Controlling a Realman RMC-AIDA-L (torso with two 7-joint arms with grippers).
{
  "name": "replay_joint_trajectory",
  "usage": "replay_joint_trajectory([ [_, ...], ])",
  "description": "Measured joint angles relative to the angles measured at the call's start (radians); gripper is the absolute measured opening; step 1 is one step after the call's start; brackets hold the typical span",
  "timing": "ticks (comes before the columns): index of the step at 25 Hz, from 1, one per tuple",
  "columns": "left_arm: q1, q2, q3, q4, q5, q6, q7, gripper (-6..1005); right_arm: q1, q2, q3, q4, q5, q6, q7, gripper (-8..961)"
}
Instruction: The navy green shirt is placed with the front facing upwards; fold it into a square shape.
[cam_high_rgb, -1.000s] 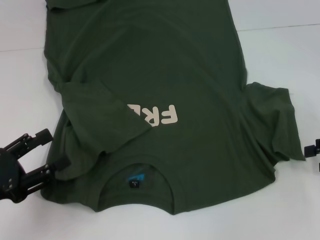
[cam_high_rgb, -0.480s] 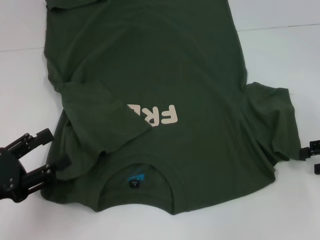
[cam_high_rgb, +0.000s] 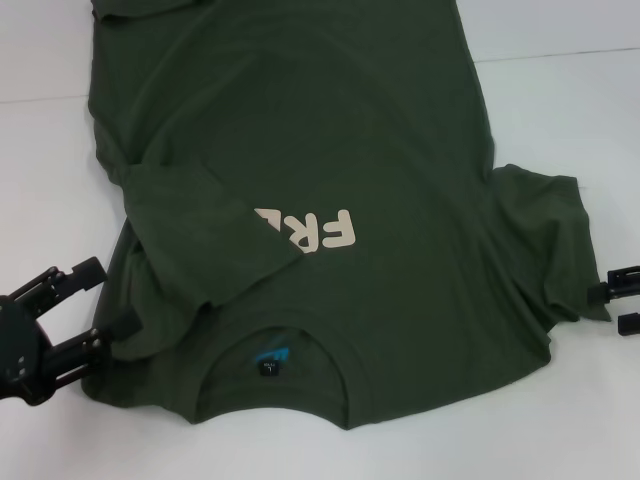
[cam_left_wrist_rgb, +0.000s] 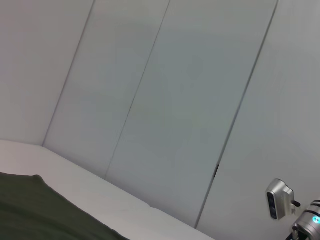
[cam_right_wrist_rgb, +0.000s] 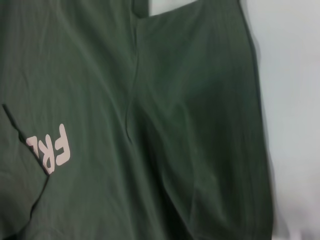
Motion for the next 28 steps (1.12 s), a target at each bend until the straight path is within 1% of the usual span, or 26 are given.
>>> replay_joint_trajectory([
  [24,0.003,0.000,0.000,0.000,-0.002,0.000,0.000,841,0.008,0.001,-0.018,0.028,0.001,0.033,0.002,741],
  [28,0.003,0.000,0.000,0.000,-0.002,0.000,0.000,841,0.011,0.004,-0.018,0.028,0.002,0.045,0.002,741],
])
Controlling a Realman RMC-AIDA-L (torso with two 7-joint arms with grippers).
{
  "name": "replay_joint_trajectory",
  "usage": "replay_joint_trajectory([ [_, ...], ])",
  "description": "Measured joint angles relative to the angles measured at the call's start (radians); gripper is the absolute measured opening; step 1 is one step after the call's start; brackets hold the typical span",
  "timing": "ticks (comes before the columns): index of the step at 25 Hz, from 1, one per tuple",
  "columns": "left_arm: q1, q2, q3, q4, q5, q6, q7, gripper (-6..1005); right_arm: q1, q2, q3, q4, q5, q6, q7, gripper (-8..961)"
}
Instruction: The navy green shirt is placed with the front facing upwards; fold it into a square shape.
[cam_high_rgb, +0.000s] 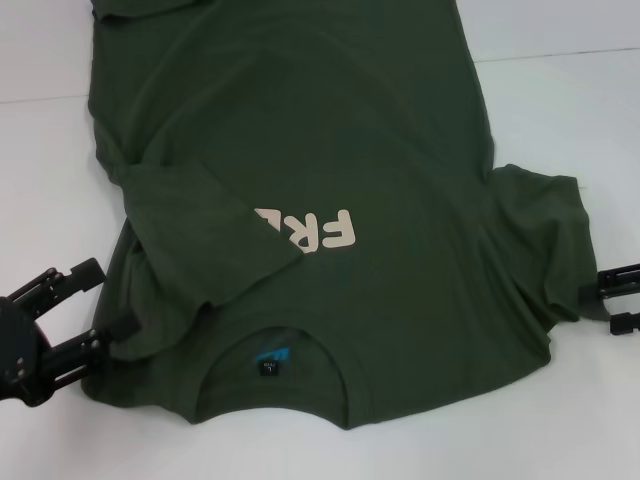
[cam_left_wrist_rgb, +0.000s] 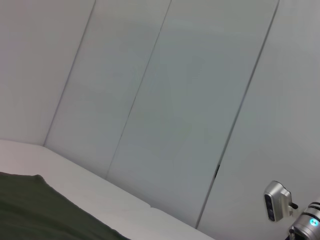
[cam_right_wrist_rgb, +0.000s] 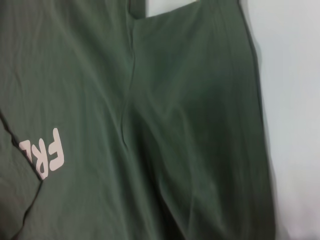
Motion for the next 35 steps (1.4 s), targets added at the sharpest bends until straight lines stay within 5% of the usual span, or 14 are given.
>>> replay_joint_trajectory([
  [35,-0.002,0.000,0.000,0.000,0.000,0.004,-0.003,841,0.000,0.014,0.006,0.000,0.047,0.032,-0.012,735],
])
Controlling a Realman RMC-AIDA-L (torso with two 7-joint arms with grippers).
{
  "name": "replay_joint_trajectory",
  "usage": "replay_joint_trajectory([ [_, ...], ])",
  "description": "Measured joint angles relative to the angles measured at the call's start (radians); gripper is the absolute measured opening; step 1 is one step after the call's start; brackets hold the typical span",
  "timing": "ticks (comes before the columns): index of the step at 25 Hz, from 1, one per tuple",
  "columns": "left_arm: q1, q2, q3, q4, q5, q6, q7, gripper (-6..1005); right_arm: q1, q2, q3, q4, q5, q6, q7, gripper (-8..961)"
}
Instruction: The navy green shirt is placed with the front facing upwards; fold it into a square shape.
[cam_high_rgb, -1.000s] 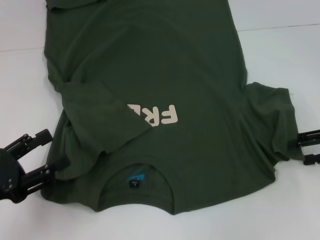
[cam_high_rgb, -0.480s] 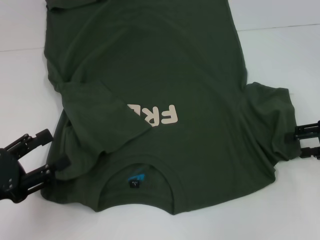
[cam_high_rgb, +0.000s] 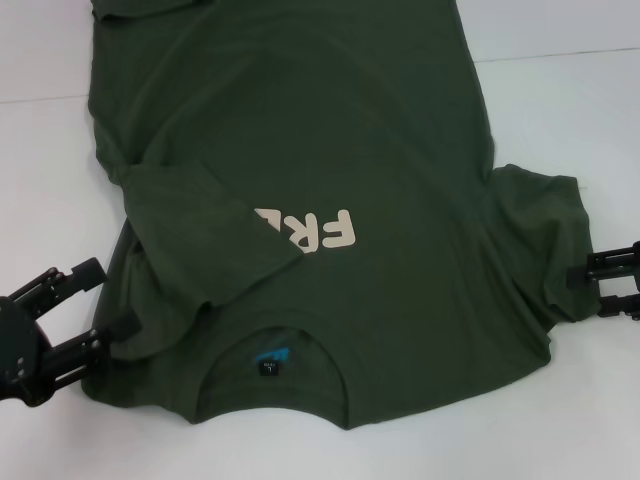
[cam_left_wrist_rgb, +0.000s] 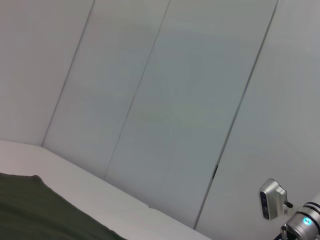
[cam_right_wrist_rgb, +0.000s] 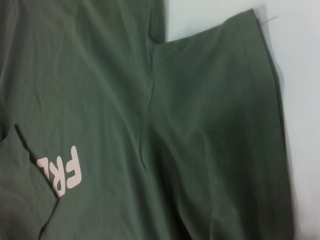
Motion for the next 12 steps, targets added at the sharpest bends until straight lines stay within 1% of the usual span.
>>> replay_joint_trajectory([
  [12,-0.002,0.000,0.000,0.000,0.000,0.001,0.000,840,-0.008,-0.010,-0.002,0.000,-0.005,-0.017,0.006,734],
])
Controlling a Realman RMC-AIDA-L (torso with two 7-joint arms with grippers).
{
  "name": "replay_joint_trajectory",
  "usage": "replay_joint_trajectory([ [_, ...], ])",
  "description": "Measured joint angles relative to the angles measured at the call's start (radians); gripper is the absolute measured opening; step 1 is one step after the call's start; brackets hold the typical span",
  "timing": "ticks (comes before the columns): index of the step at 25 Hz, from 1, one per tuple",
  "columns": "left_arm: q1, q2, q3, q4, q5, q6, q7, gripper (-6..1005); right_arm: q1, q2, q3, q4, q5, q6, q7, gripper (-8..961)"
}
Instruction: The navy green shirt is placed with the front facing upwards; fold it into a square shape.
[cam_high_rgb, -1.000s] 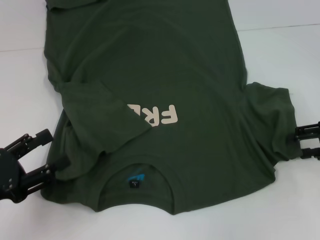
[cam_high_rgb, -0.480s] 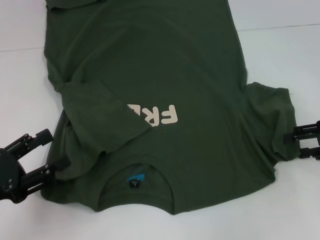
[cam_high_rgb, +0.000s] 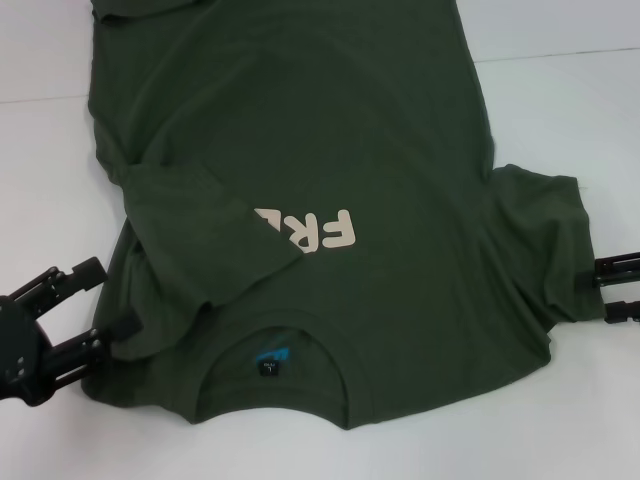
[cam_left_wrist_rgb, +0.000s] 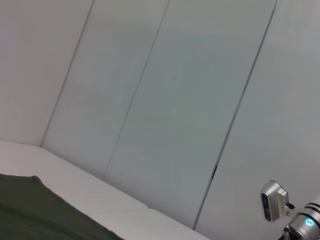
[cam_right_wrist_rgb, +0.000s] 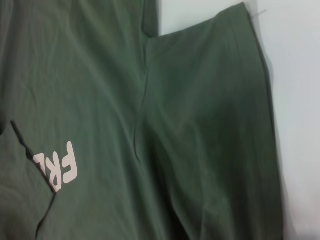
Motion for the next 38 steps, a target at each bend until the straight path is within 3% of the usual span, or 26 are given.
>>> replay_joint_trajectory([
  [28,0.001,0.000,0.000,0.000,0.000,-0.006,0.000,840,-0.001,0.015,0.011,0.000,0.003,0.017,0.003,730],
  [38,0.000,0.000,0.000,0.000,0.000,-0.005,0.000,840,-0.002,0.004,0.000,0.000,-0.003,-0.010,0.004,728],
])
